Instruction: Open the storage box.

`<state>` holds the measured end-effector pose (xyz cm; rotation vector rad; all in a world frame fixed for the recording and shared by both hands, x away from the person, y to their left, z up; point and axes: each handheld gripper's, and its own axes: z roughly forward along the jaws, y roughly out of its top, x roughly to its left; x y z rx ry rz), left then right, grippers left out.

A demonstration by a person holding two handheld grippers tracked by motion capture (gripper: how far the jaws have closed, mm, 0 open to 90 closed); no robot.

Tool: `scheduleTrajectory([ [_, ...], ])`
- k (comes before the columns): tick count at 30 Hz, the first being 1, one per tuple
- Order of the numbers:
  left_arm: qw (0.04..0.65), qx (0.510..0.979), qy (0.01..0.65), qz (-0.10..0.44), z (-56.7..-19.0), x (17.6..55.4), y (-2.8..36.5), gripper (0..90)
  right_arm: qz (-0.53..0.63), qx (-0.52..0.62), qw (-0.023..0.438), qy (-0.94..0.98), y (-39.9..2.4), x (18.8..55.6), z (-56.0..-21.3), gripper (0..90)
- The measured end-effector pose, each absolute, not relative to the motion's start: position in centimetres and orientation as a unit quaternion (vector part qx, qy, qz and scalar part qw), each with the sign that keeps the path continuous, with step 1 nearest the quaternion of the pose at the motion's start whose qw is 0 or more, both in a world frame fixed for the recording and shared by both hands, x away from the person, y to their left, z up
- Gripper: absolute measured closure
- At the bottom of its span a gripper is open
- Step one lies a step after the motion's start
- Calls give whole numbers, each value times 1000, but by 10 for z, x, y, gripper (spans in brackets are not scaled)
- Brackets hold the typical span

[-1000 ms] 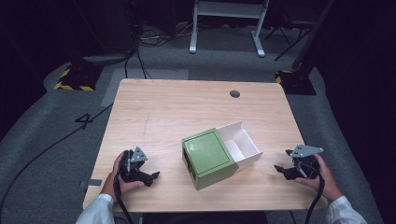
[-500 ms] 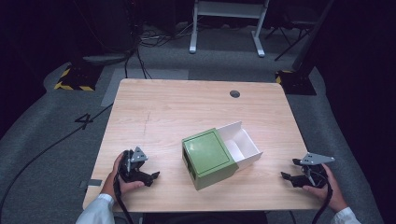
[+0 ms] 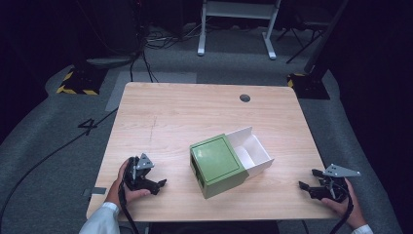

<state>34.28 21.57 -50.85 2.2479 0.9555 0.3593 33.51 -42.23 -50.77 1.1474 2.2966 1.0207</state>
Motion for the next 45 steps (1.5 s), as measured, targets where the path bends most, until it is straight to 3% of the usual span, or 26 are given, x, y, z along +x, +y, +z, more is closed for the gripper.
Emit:
scheduleTrajectory([
  [45,331,860,364,136,-509,343,216,4,361,420,193,810,-421,336,-508,169],
])
